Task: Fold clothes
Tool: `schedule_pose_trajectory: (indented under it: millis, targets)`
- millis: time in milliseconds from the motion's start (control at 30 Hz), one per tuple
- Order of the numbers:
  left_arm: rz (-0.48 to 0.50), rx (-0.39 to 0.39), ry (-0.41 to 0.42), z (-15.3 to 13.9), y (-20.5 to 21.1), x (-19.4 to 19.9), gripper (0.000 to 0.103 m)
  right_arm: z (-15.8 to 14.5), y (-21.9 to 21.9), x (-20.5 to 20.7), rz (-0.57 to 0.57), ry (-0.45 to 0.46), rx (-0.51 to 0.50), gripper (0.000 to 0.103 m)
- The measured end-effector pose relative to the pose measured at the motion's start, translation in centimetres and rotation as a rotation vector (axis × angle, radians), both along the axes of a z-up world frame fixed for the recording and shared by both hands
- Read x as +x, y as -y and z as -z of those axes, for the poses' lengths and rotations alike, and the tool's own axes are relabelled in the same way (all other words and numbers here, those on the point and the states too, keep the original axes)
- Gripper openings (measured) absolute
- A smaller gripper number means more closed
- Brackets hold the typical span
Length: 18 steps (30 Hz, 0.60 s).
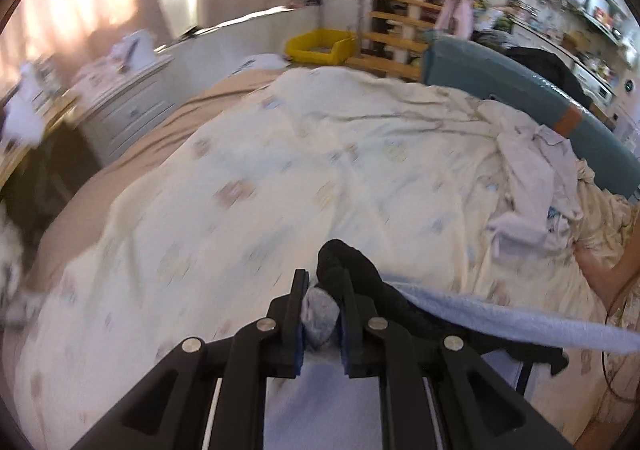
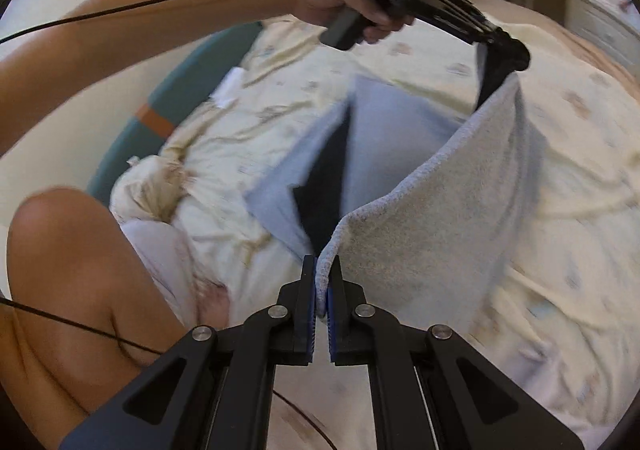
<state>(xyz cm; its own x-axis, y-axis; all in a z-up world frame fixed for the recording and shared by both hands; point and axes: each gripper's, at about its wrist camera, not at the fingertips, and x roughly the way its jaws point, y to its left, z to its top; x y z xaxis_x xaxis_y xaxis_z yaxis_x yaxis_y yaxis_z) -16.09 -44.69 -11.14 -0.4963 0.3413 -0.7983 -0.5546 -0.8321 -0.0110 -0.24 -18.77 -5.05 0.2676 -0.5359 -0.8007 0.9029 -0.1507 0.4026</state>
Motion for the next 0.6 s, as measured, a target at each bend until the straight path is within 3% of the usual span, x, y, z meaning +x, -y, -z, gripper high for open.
schedule_pose_trajectory:
  millis: [233, 333, 467, 567, 600]
  targets:
    - [-0.221, 0.036, -0.026, 2.1, 12.4, 6.0, 0.013, 3.7, 11.7, 5.0, -0.062, 0.116, -0.077, 0.004]
    - [-0.351, 0.121, -0.071, 2.8, 17.9, 9.1, 0.013, 6.8, 16.9, 6.8, -0.054, 0.182, -0.084, 0.004]
    - [-0.500, 0.118, -0.050, 5.9, 22.8, 12.1, 0.013, 11.0, 21.8, 9.6, -0.059, 0.183, -0.045, 0.004]
    - [-0.548, 0.251, 0.031, 8.2, 23.1, 13.3, 0.015, 13.4, 21.9, 9.5, -0.014, 0.231, 0.020, 0.004]
    - [-0.564, 0.295, 0.058, 8.9, 23.2, 13.7, 0.025, 14.0, 21.6, 9.3, -0.005, 0.246, 0.045, 0.004]
